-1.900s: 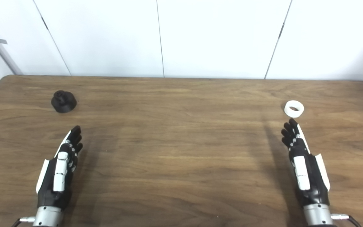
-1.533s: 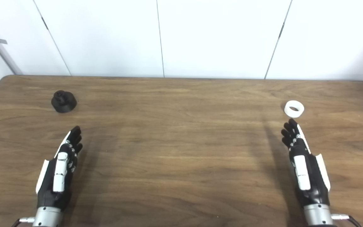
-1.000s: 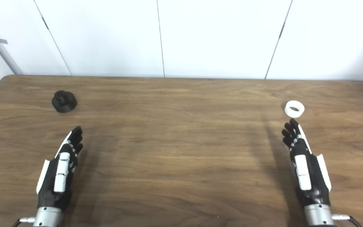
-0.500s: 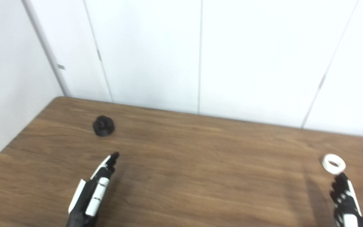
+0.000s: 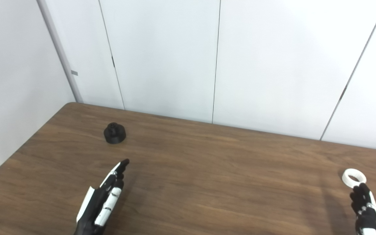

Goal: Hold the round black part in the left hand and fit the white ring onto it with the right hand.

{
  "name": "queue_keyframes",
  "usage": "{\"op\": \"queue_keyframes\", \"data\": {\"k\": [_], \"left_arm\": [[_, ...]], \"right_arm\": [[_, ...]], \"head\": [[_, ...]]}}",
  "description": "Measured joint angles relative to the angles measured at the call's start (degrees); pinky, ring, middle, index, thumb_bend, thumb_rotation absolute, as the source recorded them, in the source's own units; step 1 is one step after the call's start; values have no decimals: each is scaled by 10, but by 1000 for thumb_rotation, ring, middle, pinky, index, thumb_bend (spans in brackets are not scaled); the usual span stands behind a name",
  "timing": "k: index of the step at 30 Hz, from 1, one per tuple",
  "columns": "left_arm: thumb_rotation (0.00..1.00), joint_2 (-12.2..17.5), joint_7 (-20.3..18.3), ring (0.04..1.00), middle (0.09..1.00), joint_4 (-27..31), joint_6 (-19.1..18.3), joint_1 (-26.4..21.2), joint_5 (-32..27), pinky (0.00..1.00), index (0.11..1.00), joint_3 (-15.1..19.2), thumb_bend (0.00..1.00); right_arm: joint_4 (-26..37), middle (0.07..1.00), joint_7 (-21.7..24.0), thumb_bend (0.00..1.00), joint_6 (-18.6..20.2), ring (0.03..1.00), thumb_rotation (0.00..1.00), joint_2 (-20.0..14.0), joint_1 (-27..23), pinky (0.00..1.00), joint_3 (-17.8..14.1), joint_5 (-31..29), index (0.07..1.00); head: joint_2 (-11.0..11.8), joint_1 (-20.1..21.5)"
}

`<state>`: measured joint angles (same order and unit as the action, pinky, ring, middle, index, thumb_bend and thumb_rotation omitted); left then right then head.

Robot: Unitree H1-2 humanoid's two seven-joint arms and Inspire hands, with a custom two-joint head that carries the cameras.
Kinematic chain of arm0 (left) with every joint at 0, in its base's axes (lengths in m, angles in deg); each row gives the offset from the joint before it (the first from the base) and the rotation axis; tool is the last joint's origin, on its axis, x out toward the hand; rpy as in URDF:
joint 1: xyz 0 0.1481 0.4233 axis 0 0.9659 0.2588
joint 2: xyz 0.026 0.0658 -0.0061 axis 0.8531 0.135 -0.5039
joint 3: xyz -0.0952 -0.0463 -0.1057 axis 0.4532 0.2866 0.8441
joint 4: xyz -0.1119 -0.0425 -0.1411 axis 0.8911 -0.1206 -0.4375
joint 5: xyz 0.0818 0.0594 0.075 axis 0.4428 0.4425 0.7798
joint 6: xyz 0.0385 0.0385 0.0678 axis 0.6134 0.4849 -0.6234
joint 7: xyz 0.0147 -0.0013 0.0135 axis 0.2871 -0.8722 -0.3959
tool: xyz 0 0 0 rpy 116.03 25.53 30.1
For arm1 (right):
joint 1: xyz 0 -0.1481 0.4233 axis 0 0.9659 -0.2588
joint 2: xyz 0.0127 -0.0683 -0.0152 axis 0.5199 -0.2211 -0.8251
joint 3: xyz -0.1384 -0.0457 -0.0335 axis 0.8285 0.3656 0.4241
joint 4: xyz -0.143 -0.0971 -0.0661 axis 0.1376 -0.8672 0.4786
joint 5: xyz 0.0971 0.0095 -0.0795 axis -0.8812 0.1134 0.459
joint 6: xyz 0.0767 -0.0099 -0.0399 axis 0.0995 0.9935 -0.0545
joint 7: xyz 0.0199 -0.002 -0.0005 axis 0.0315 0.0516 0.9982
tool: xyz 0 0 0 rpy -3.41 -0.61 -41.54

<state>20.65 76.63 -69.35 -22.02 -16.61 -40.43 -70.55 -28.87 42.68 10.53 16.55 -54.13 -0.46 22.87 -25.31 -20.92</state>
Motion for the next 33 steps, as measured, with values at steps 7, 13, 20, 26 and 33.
{"op": "queue_keyframes", "data": {"k": [7,13,20,26,33], "left_arm": [[348,-2,26,987,968,10,-27,1,45,1000,956,-3,591],[239,-1,55,939,933,28,-80,1,118,946,925,-2,763],[266,15,50,962,951,76,-199,-19,179,977,926,38,828],[280,86,28,995,956,82,-287,-91,222,996,908,64,879],[334,125,26,1000,950,32,-326,-151,258,1000,888,71,933]], "right_arm": [[-1,999,2,452,4,995,1000,0,-1,1000,-2,-15,1000],[-5,1000,7,422,2,998,1000,-2,-4,1000,-3,-22,1000],[-11,1000,9,437,-6,996,1000,-4,-6,1000,-6,-22,1000],[-11,1000,9,431,-6,995,1000,-5,-7,1000,-6,-20,1000],[-12,999,9,414,-6,990,1000,-4,-8,1000,-4,-13,1000]], "head": [[-2,2],[-6,8],[-8,9],[-8,11],[-9,12]]}}
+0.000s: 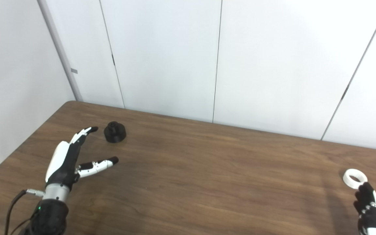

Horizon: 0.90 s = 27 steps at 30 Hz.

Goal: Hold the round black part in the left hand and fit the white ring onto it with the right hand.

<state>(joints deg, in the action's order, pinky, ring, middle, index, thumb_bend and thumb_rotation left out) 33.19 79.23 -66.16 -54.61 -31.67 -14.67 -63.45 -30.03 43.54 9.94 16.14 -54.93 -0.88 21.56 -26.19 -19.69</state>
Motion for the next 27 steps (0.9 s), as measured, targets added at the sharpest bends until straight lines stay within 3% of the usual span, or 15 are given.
{"op": "queue_keyframes", "data": {"k": [3,15,27], "left_arm": [[338,12,0,985,937,-27,-19,-13,19,1000,867,-2,942],[356,62,3,978,931,-150,-35,-108,68,1000,845,-35,952],[370,77,-1,996,945,-271,-51,-179,68,1000,848,-68,961]], "right_arm": [[0,998,0,409,1,989,1000,0,0,1000,0,1,1000],[1,995,1,428,2,987,1000,0,1,1000,0,0,1000],[3,988,0,425,4,977,1000,0,2,1000,0,2,1000]], "head": [[-1,1],[-4,3],[-4,7]]}}
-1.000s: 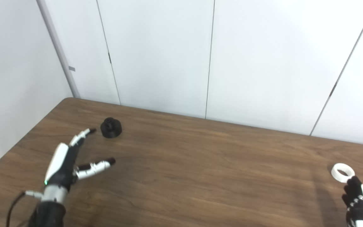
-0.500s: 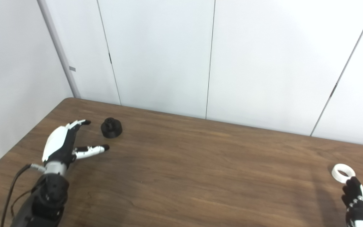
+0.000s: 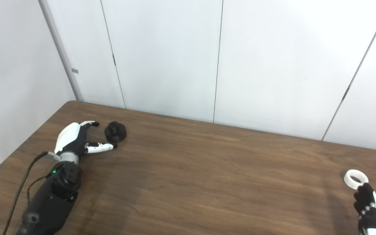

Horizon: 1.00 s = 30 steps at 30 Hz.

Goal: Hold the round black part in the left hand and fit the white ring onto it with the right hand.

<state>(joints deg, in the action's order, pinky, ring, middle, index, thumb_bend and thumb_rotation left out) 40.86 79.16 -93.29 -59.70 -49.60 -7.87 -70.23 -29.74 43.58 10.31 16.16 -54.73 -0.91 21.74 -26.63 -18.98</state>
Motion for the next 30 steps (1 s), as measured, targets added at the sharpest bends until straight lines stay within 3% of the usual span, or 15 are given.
{"op": "queue_keyframes", "data": {"k": [7,16,30], "left_arm": [[438,13,-2,1000,947,-57,-7,-36,-4,1000,842,-13,1000],[402,14,1,1000,939,-115,-6,-71,-18,1000,828,-33,1000],[380,16,6,1000,943,-147,20,-88,-36,1000,806,-49,1000]], "right_arm": [[5,981,0,462,12,972,1000,0,2,1000,0,11,994],[8,976,-1,455,17,969,1000,1,4,1000,-1,14,987],[10,963,-2,465,17,956,1000,2,6,1000,-3,19,978]], "head": [[-1,2],[-1,5],[-3,9]]}}
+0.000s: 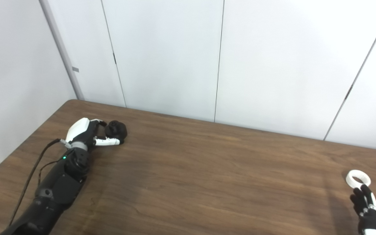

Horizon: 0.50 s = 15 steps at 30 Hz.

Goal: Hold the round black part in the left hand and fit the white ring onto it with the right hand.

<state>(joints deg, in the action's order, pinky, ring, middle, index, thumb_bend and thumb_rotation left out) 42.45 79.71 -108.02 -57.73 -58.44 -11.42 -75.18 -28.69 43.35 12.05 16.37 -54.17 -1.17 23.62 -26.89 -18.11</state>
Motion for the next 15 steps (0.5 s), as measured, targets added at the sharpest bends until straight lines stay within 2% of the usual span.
{"op": "queue_keyframes", "data": {"k": [15], "left_arm": [[360,0,-1,988,932,0,0,-5,-5,1000,794,-16,996]], "right_arm": [[4,967,-2,477,1,958,1000,1,2,1000,0,4,978]], "head": [[-4,4]]}}
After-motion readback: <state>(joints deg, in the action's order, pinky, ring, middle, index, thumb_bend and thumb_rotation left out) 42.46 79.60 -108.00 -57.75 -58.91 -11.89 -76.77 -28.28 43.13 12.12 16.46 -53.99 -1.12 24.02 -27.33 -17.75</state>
